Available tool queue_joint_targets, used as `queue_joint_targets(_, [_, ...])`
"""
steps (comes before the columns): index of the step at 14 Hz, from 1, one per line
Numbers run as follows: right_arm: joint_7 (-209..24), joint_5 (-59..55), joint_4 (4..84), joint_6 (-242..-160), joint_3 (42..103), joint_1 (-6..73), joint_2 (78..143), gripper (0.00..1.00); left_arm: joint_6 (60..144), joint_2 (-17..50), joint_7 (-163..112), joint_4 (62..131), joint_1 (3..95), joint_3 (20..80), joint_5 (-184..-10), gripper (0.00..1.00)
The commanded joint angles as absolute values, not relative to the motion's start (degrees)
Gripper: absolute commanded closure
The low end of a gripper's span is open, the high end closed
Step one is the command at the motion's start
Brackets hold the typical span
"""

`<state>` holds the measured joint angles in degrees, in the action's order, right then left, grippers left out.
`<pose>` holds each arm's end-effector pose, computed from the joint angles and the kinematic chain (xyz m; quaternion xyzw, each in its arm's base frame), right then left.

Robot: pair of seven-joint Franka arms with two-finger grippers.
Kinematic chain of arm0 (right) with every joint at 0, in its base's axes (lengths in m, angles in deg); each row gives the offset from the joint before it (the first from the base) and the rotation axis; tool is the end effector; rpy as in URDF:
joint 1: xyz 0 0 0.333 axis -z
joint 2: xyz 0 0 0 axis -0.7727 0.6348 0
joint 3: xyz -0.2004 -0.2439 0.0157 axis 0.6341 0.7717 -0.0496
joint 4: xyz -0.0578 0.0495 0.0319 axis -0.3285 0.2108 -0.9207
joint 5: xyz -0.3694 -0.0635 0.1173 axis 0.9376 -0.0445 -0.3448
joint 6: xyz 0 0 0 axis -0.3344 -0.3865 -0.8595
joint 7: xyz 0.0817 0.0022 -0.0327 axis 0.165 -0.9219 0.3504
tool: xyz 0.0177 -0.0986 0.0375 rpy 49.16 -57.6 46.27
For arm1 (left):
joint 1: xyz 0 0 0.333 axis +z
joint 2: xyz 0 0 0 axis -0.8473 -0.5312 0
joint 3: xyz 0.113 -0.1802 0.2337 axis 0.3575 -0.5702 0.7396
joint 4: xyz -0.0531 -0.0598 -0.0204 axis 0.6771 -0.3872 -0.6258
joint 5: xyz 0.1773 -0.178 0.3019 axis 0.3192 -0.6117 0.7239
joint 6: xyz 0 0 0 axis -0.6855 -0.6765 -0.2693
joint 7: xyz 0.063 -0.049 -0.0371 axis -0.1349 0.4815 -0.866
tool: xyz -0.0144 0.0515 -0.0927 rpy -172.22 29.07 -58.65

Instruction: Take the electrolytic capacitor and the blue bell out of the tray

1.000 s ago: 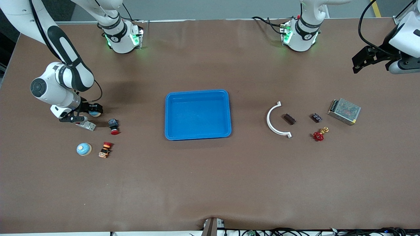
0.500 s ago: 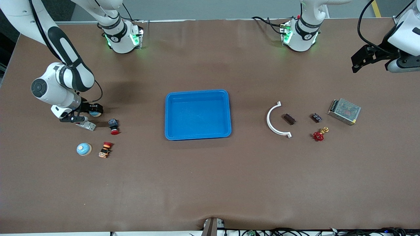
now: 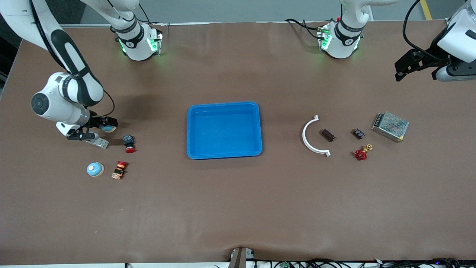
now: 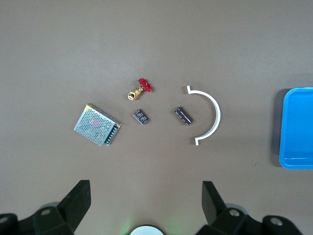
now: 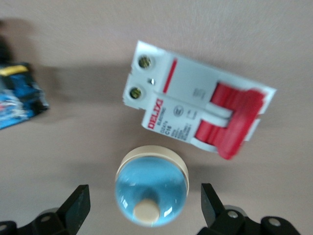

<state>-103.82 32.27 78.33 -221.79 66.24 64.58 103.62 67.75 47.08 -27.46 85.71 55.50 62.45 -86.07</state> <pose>0.4828 -0.1110 0.1992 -0.9930 -0.0076 0.1092 0.0452 0.5105 -0.0736 0.6661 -0.9997 -0.0037 0.0075 0.0231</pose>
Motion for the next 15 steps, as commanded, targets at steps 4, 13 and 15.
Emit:
queue_joint_targets(4, [-103.14,32.31,58.84,-196.65,65.78,63.70,101.31,0.00,66.77,47.13,-25.24,84.88,56.07,62.34,-87.37,0.00])
queue_joint_targets(13, [-102.61,33.80,46.78,-190.83,65.87,61.50,101.93,0.00,66.59,47.13,-25.41,85.06,55.98,62.34,-87.37,0.00])
queue_joint_targets(15, [-99.89,33.80,43.98,-190.56,65.79,61.14,102.01,0.00,66.50,47.13,-25.41,85.06,55.98,62.34,-87.37,0.00])
